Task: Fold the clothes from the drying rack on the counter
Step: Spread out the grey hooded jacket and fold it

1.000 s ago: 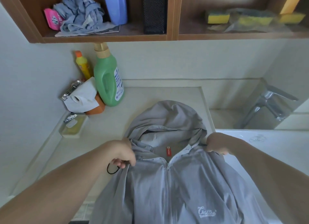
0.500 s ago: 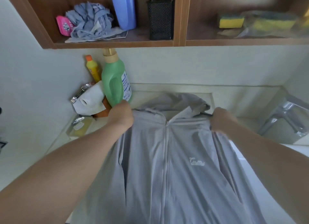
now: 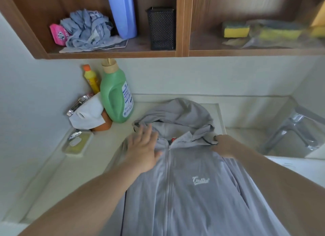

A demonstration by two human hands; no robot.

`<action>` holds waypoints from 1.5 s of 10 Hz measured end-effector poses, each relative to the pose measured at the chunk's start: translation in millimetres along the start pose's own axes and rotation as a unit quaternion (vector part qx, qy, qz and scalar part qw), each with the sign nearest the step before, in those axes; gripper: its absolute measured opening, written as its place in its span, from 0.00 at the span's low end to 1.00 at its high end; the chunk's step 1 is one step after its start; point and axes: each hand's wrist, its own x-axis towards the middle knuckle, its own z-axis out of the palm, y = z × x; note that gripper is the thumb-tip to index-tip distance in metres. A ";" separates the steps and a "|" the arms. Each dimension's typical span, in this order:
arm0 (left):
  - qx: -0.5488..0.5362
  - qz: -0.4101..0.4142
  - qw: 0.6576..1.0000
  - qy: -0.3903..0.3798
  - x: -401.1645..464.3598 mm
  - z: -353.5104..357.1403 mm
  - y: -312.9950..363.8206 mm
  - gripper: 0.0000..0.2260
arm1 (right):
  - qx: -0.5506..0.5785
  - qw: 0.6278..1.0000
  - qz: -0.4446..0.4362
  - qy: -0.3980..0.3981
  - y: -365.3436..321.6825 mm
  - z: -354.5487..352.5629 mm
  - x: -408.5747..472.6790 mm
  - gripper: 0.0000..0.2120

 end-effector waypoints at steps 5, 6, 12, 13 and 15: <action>-0.140 -0.104 0.977 0.125 93.0 -25.5 -45.5 0.09 | 0.281 0.942 0.044 0.177 -22.0 -44.1 55.0 0.10; -0.059 -0.039 0.992 0.106 114.0 -22.5 -54.7 0.11 | 0.049 0.959 -0.030 0.277 -22.5 -23.8 63.0 0.18; -0.026 0.228 0.972 0.042 151.1 -28.4 -58.2 0.16 | 0.067 0.989 -0.032 0.129 -38.3 -12.3 89.1 0.09; -0.130 0.129 0.974 -0.130 149.7 -13.6 -65.1 0.22 | 0.070 0.986 -0.014 0.152 -32.7 -15.5 97.6 0.16; -0.212 -0.174 0.962 -0.001 156.4 -9.4 -75.4 0.12 | 0.227 0.959 0.094 0.142 -30.1 -22.1 113.2 0.15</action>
